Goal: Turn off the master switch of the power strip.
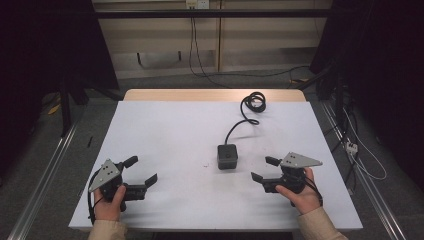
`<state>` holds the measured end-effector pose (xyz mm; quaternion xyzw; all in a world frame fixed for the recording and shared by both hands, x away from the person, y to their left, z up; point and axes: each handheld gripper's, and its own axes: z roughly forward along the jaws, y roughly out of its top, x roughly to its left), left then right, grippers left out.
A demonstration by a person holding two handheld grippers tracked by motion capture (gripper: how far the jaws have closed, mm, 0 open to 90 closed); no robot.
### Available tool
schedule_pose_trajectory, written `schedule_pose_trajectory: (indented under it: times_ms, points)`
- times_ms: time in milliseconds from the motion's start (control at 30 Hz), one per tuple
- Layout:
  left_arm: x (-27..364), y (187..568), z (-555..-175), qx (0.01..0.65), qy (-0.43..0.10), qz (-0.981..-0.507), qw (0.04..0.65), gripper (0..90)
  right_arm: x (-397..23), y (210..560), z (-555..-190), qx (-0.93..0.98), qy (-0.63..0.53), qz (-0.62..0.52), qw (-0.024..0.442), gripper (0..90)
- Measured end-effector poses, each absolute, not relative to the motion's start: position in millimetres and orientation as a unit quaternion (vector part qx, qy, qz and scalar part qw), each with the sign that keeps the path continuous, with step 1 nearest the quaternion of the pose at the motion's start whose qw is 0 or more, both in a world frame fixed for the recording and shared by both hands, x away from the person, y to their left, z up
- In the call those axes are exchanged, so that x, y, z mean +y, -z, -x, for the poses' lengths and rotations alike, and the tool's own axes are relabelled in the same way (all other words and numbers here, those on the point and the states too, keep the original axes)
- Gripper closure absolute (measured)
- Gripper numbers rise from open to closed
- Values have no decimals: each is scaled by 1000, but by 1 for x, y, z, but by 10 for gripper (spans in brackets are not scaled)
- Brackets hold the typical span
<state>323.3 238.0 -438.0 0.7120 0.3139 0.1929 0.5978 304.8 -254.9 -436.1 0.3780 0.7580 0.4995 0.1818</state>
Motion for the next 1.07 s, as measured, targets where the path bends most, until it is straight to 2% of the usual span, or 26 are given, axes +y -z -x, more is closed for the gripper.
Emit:
schedule_pose_trajectory:
  times_ms: [1067]
  points:
    - [238, 438, -324, 314, -194, -714, 595, 27, -282, 444, -290, 750, -493, -395, 195, 191]
